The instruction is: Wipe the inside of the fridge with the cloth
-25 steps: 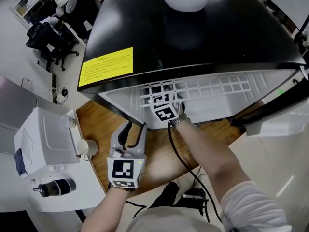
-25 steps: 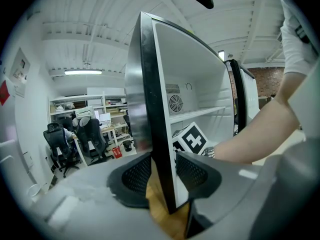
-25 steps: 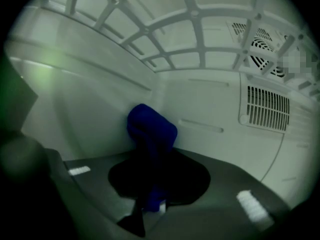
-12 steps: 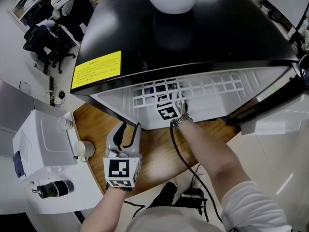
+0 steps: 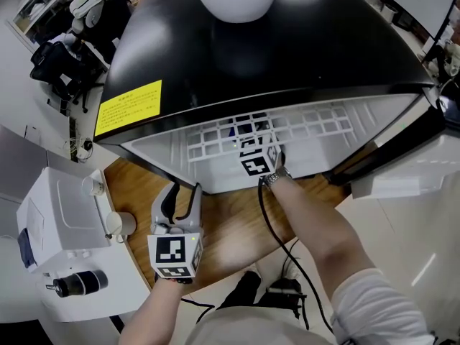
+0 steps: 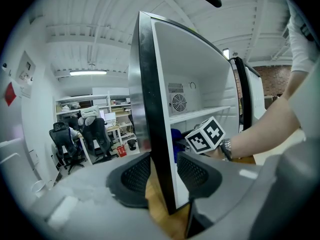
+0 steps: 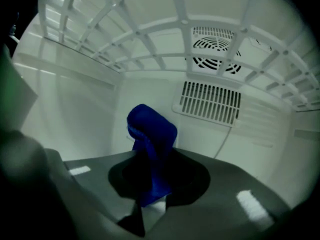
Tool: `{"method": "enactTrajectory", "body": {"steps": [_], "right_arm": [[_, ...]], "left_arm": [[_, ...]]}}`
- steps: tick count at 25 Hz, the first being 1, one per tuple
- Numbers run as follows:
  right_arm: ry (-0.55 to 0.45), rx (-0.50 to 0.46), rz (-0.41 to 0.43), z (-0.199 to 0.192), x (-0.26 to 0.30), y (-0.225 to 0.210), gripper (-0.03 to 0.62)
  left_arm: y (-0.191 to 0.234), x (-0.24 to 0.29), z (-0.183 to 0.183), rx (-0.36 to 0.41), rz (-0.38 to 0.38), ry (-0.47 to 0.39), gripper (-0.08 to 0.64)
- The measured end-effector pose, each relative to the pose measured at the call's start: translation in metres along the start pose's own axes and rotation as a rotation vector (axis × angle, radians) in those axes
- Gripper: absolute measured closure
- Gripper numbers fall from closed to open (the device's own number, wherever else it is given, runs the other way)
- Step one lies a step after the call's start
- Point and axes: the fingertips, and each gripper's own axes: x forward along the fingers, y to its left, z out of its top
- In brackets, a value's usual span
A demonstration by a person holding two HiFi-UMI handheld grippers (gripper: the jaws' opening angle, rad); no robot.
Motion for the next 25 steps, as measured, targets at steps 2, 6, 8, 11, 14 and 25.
{"method": "enactTrajectory", "body": {"steps": [2, 6, 8, 11, 14, 25], "right_arm": [[0.005, -0.001, -0.018, -0.003, -0.003, -0.01, 0.522], [0.017, 0.0, -0.058, -0.009, -0.009, -0.031, 0.522], [0.022, 0.001, -0.076, -0.01, -0.011, -0.041, 0.522], [0.024, -0.008, -0.093, -0.011, -0.014, -0.052, 0.522], [0.032, -0.003, -0.115, -0.015, -0.018, -0.064, 0.522], [0.056, -0.006, -0.182, -0.028, -0.033, -0.1, 0.522]], "left_arm": [[0.0, 0.0, 0.0, -0.001, 0.003, -0.001, 0.396], [-0.001, 0.0, 0.0, -0.008, 0.009, -0.002, 0.393], [-0.001, 0.0, 0.0, -0.009, 0.01, -0.001, 0.393], [-0.001, 0.0, -0.001, -0.008, 0.013, 0.001, 0.393], [-0.001, 0.0, -0.001, -0.01, 0.015, 0.004, 0.393], [0.0, 0.0, -0.001, -0.02, 0.033, 0.003, 0.393]]}}
